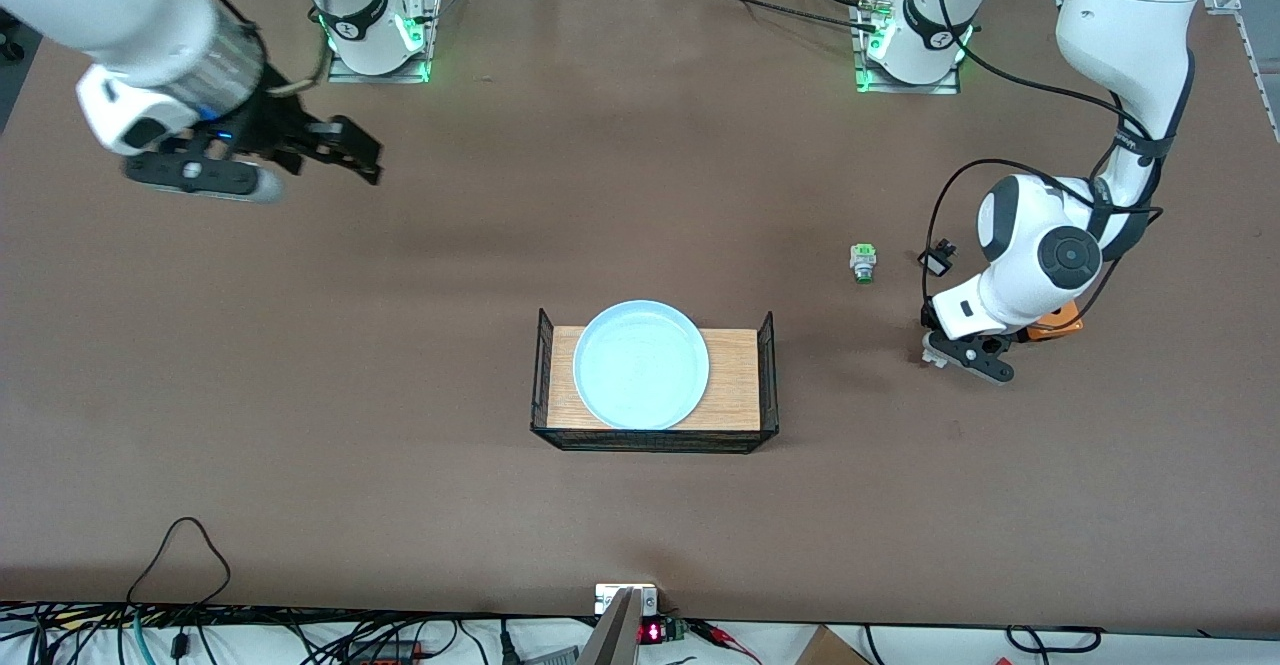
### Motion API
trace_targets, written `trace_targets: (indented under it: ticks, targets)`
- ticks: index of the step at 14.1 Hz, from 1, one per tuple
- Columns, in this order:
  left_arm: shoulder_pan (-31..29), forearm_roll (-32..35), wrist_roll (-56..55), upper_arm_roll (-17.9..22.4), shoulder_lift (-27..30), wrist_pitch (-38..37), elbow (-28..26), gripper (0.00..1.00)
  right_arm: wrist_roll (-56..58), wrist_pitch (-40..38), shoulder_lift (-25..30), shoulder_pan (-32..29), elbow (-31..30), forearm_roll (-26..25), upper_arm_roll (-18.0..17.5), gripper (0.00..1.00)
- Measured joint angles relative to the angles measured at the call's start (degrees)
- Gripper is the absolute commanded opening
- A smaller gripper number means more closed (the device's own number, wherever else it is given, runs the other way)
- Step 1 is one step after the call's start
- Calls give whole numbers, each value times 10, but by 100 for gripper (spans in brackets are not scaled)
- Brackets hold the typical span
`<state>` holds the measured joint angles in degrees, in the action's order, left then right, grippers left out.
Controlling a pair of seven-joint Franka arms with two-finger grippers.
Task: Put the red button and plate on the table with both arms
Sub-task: 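Release the switch with the left gripper while the right gripper reaches the plate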
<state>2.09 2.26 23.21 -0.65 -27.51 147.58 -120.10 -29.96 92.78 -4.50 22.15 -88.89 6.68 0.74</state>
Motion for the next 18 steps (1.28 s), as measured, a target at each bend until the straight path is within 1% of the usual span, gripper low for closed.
trace_targets:
  ticks: [1,2,3,4,8,9,10,12,13,16,18]
  targets:
    - [0,0,0,0,-4,12,-5,43,-15,15,-10,19,0,0,0,100]
    - [0,0,0,0,-7,23,-8,63,-36,32,-20,38,0,0,0,100]
    - [-1,0,0,0,-6,26,-10,86,-66,46,-31,57,-1,0,0,100]
    - [-1,0,1,0,-7,28,-11,100,-104,58,-41,75,-1,0,0,100]
    - [-1,0,2,0,-5,29,-8,100,-288,132,-77,137,0,0,0,100]
    - [-1,0,2,0,0,14,-3,100,-332,151,-87,148,3,0,0,100]
    - [-1,0,2,0,9,-17,8,100,-366,165,-99,156,11,0,0,100]
    - [-1,0,2,-1,33,-123,52,100,-404,178,-132,163,40,0,0,100]
    - [-1,0,2,-1,44,-187,84,100,-412,185,-150,164,56,0,0,100]
    - [0,0,1,-2,64,-375,198,100,-439,235,-200,164,84,0,1,100]
    - [0,0,-3,-4,68,-479,272,100,-456,260,-228,169,89,0,1,100]
